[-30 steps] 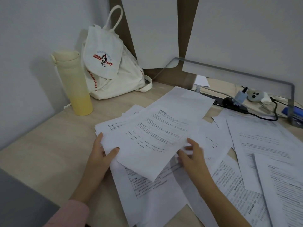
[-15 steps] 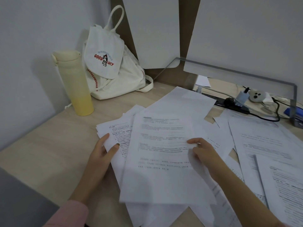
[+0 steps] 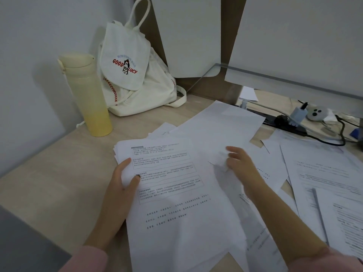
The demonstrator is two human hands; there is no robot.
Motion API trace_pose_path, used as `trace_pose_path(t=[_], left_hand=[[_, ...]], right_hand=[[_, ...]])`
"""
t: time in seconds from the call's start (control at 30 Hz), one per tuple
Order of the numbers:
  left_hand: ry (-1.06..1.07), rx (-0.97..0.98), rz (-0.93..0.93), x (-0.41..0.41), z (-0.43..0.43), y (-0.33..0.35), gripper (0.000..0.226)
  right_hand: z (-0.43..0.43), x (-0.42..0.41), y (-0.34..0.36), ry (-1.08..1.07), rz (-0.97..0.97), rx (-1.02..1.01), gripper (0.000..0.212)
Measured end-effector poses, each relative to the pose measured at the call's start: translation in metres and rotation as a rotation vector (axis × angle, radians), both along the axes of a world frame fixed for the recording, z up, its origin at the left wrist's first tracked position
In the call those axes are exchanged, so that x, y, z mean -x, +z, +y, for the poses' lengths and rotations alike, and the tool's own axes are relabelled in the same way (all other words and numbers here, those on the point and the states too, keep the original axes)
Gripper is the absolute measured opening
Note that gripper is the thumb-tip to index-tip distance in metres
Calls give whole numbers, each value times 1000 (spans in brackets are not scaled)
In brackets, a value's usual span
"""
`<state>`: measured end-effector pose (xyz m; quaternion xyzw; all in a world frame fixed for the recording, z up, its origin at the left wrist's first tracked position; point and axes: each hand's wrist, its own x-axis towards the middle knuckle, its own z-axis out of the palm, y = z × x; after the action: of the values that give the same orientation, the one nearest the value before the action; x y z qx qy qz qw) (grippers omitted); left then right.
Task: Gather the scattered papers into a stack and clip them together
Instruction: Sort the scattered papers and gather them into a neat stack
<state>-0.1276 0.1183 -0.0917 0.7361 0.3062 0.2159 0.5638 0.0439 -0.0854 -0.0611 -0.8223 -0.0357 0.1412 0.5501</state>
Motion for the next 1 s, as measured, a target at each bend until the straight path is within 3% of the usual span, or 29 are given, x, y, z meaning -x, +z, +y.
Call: trace_pose_path(t=[0.07, 0.13, 0.2, 0.3, 0.37, 0.53, 0.73, 1.0], left_hand=[[39, -15, -19, -4, 1, 0, 44], [64, -17, -37, -7, 3, -1, 42], [70, -31, -24, -10, 5, -3, 41], [45, -105, 54, -12, 5, -6, 42], [34, -130, 84, -14, 5, -7, 43], [21, -169, 114, -14, 5, -8, 42], [10, -156, 107, -13, 5, -8, 37], [8, -143, 85, -12, 6, -9, 33]], right_hand=[[-10, -18, 0, -206, 133, -119, 34], [-18, -33, 3, -335, 263, -258, 12], [-21, -44, 5, -415, 369, -407, 21], [-16, -49, 9, -412, 475, -535, 14], [-10, -52, 6, -350, 466, -475, 13], [5, -53, -2, -163, 285, -193, 25], [0, -48, 7, -239, -139, 57, 15], [-27, -24, 65, -257, -650, 61, 22]])
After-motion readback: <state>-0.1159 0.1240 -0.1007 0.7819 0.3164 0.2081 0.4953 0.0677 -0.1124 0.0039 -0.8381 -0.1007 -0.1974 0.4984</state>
